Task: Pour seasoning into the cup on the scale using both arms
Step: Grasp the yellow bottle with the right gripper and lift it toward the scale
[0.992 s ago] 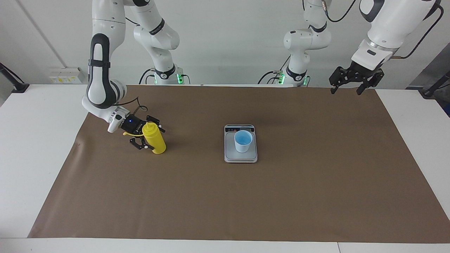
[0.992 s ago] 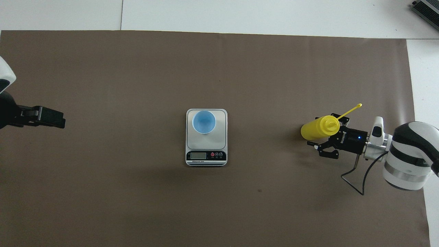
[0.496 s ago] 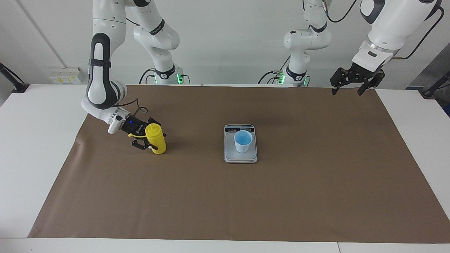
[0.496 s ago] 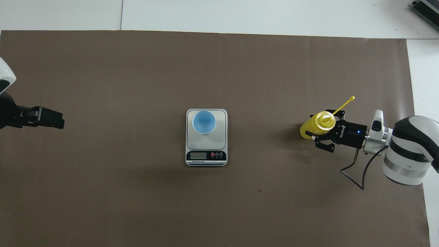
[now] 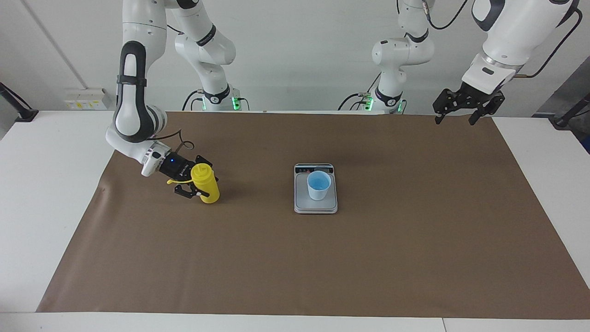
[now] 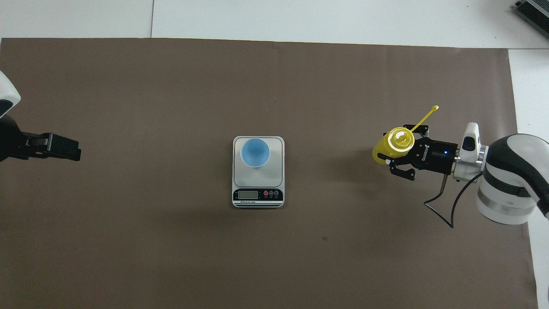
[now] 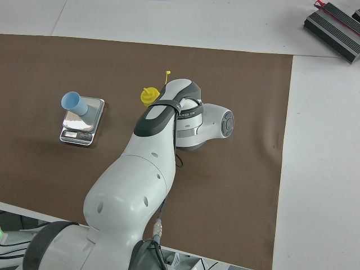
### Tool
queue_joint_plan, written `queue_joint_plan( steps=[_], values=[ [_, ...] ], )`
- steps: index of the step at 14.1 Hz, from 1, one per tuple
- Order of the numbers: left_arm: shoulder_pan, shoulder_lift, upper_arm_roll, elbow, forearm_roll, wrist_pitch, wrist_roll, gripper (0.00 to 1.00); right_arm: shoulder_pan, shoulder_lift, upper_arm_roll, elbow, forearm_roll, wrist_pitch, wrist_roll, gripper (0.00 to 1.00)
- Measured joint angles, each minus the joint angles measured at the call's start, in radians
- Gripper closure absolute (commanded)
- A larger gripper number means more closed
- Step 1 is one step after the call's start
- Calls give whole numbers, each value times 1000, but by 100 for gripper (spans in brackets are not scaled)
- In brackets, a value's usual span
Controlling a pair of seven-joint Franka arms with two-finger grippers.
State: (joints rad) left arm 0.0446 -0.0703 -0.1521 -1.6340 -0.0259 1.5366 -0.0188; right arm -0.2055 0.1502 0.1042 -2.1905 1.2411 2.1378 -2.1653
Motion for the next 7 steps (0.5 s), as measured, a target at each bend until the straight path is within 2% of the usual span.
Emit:
queue_joint_plan(
  steps=[4,7],
  values=[
    [0,0,-3,0,0,1,0,0,105,-69,5,88,-266,77,243,100],
    [0,0,-3,0,0,1,0,0,159,-73,6,153,-458,81,479,100]
  ],
)
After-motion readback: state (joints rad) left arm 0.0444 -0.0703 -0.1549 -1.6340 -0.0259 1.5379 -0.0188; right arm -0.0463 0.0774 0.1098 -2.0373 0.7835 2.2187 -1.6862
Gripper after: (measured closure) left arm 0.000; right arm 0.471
